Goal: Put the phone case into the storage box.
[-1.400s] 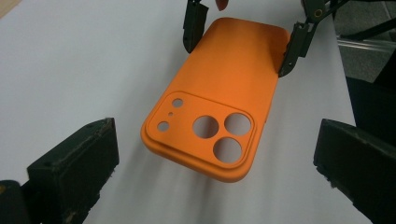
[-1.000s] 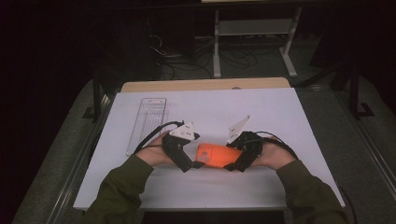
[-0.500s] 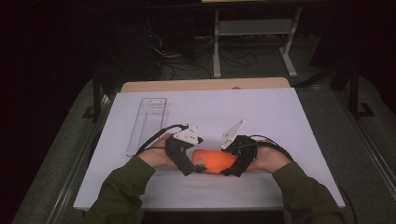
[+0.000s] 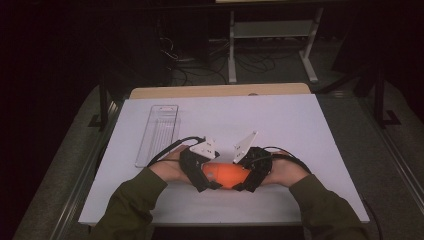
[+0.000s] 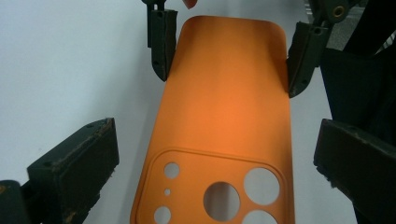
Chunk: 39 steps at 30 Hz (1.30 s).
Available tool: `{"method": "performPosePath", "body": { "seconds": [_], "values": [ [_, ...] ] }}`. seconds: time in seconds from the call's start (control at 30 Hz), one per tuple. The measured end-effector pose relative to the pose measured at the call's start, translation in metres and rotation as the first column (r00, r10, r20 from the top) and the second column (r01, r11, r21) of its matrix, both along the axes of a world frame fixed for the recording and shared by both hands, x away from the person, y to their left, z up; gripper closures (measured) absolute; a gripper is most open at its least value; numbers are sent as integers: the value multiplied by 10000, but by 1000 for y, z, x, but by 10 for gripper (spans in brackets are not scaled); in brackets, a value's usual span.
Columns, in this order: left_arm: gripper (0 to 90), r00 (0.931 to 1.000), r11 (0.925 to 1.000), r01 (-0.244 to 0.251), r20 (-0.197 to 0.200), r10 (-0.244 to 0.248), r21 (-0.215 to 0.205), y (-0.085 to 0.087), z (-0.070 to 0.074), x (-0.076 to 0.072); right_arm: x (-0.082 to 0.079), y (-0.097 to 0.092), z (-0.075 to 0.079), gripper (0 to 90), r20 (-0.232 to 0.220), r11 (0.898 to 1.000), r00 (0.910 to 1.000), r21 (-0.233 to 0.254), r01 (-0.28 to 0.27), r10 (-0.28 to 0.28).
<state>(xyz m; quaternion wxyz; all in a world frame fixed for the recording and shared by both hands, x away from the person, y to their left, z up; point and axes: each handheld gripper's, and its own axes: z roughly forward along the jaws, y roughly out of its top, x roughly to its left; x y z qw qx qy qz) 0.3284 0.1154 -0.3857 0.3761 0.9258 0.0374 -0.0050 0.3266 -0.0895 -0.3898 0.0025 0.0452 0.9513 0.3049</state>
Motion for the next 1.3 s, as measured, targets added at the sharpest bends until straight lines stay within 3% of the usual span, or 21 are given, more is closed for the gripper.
{"method": "performPosePath", "body": {
  "seconds": [0.6,1.3],
  "values": [
    [0,9990,9961,447,-7,-448,765,-10,-9,-5,-5,7,5,152,284,9996,9992,74,-276,273],
    [1,9979,9923,647,-161,-634,1053,-15,-13,-8,-10,11,10,152,450,9992,9983,98,-380,375]
  ]
}}
